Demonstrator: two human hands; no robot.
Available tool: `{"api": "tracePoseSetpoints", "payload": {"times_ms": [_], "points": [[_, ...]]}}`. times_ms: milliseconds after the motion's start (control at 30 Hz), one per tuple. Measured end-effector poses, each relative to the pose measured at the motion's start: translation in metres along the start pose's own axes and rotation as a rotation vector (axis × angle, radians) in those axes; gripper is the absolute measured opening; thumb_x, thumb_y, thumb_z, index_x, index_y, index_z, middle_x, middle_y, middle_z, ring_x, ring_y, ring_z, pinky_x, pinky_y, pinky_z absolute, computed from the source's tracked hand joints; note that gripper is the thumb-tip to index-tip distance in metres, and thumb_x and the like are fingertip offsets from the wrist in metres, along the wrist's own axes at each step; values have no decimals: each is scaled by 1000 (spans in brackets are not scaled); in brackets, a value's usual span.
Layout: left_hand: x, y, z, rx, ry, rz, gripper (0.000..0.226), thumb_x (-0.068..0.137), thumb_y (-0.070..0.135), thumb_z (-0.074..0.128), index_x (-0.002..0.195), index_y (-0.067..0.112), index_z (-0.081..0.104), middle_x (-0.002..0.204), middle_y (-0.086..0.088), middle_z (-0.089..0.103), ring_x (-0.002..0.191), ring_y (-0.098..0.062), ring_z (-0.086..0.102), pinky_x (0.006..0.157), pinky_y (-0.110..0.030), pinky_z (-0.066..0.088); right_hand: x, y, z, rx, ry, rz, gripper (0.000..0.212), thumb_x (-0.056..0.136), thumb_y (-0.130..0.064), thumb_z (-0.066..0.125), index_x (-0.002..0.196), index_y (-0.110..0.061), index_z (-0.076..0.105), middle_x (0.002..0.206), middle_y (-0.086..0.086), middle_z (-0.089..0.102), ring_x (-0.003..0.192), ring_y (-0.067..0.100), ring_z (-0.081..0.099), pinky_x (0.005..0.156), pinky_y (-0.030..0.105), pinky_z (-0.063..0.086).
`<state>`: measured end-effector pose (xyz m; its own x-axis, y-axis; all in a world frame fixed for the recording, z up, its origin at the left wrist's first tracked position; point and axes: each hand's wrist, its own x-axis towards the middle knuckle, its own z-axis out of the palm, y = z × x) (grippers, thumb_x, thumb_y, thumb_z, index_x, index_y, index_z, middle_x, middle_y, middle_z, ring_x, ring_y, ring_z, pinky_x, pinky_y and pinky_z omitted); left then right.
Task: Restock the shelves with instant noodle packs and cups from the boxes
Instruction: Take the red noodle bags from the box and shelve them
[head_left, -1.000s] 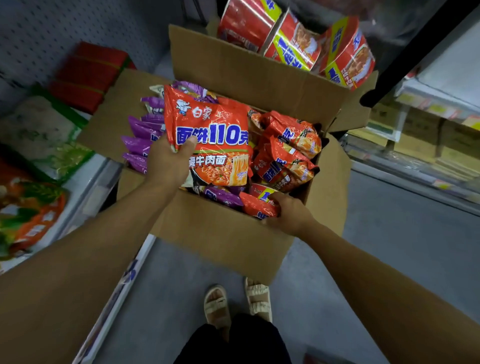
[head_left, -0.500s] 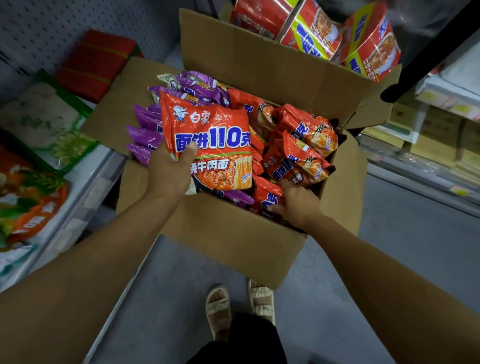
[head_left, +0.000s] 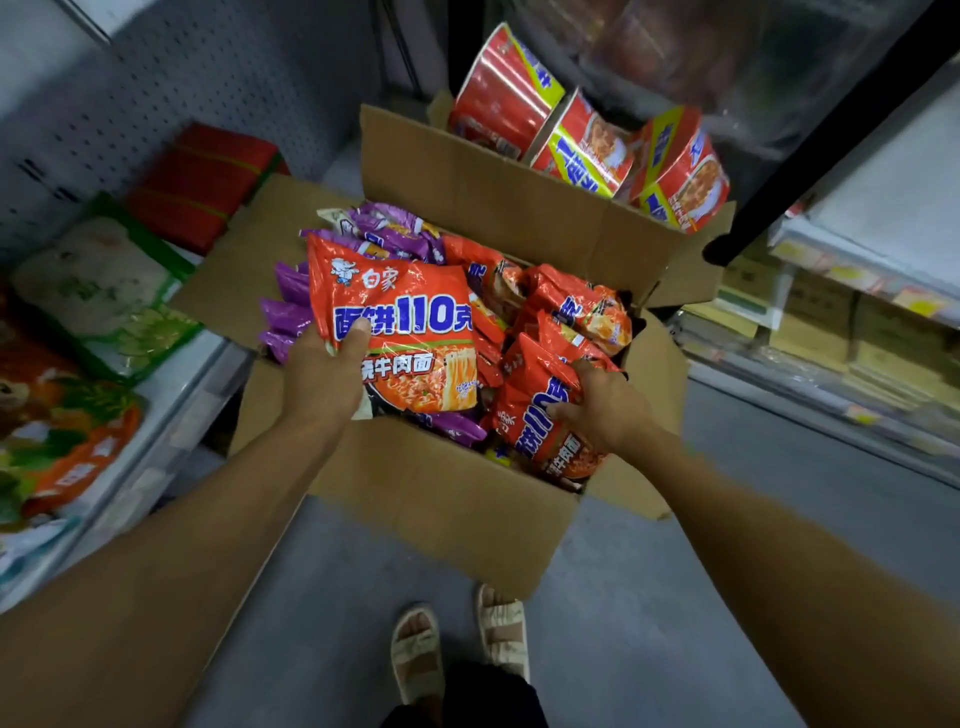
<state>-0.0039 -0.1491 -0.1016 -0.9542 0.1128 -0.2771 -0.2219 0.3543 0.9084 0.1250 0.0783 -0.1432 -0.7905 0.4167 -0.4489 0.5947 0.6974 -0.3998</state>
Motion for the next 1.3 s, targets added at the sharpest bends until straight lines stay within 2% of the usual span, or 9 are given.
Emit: {"api": "tracePoseSetpoints", "payload": {"times_ms": [167, 300, 500, 600, 700, 833, 1000, 1167, 1300], "points": [[-9, 37, -21, -87, -15, 0, 28, 96, 26, 54, 119, 11, 56, 107, -6, 64, 91, -20, 62, 79, -31, 48, -21, -16, -58, 59, 93, 9, 46, 89, -37, 63, 123, -10, 49, 116, 8, 63, 101, 26, 62, 75, 30, 47], [-18, 72, -46, -106, 1, 51, 23, 96, 24, 55, 115, 11, 58, 108, -9, 65, 94, -24, 63, 84, -35, 49, -39, -37, -102, 200, 174, 14, 44, 89, -36, 63, 123, -11, 51, 113, 6, 65, 96, 24, 63, 79, 33, 50], [-31, 123, -93, -106, 73, 145, 24, 93, 32, 59, 114, 20, 59, 109, -6, 68, 95, -23, 65, 91, -43, 51, -73, -98, -156, 437, 212, -144, 34, 92, -28, 60, 122, -14, 51, 112, 2, 65, 93, 17, 64, 81, 32, 51], [-40, 148, -116, -113, 107, 196, 25, 94, 31, 57, 117, 19, 58, 108, -2, 67, 86, -14, 65, 77, -30, 52, -85, -129, -178, 455, 228, -232, 25, 93, -29, 58, 114, -18, 51, 100, -2, 68, 83, 9, 68, 78, 32, 57], [-50, 169, -138, -101, 167, 262, 29, 95, 28, 55, 121, 14, 57, 105, 1, 63, 83, -11, 61, 65, -19, 44, -92, -158, -198, 469, 248, -323, 15, 94, -25, 57, 106, -21, 50, 86, -9, 66, 64, -5, 65, 56, 13, 52], [-63, 193, -166, -104, 252, 317, 31, 96, 27, 54, 121, 10, 53, 110, -5, 63, 88, -17, 60, 66, -21, 44, -99, -193, -223, 414, 249, -421, 24, 93, -28, 59, 113, -15, 54, 96, -3, 70, 80, 8, 68, 79, 33, 56], [-90, 220, -201, -102, 384, 384, 35, 95, 33, 55, 124, 13, 54, 116, -4, 64, 100, -21, 63, 88, -38, 50, -107, -230, -253, 406, 233, -541, 28, 93, -32, 59, 113, -14, 56, 100, -1, 70, 84, 12, 68, 77, 34, 56], [-125, 245, -229, -189, 537, 407, 30, 96, 29, 53, 121, 12, 53, 105, 1, 63, 81, -6, 60, 68, -21, 46, -122, -264, -276, 466, 186, -686, 25, 94, -33, 56, 112, -17, 54, 99, -1, 70, 82, 12, 69, 74, 33, 56], [-158, 258, -252, -209, 673, 429, 27, 96, 33, 53, 118, 17, 55, 108, -1, 64, 89, -16, 63, 79, -31, 49, -136, -291, -289, 508, 177, -789, 16, 92, -33, 60, 105, -24, 57, 100, -2, 71, 88, 16, 69, 89, 44, 53]]}}
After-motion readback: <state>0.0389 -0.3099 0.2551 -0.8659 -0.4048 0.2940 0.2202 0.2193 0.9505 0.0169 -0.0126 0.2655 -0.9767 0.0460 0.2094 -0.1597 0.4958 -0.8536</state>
